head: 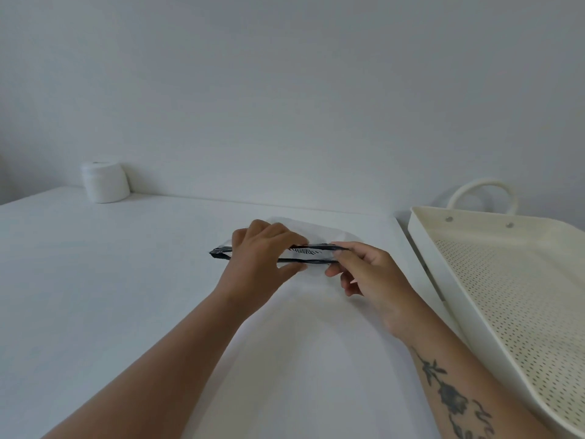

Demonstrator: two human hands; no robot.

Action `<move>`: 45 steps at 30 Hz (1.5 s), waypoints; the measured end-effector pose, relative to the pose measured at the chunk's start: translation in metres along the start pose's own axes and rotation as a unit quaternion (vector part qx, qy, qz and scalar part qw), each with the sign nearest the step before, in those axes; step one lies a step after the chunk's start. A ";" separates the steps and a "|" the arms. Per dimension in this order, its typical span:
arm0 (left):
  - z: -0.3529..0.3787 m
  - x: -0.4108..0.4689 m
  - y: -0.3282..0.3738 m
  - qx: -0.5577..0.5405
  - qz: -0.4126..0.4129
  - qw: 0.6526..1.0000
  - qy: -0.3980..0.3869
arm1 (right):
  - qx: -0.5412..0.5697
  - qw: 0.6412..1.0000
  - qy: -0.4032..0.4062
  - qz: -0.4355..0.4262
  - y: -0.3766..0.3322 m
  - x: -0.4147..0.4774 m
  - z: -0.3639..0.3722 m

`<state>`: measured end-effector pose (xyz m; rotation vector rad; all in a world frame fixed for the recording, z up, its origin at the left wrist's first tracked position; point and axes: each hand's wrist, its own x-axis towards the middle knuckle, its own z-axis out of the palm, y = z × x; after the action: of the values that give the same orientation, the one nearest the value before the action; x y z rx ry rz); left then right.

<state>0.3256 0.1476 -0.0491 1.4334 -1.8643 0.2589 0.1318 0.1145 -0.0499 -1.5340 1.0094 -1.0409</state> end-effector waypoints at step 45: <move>-0.013 0.004 0.009 -0.243 -0.121 0.961 -0.056 | -0.051 0.993 0.043 -0.101 0.001 -0.001 0.011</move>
<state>0.3234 0.1551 -0.0348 1.3254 -1.6617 -0.3840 0.1424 0.1181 -0.0524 -1.7154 0.9940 -1.2206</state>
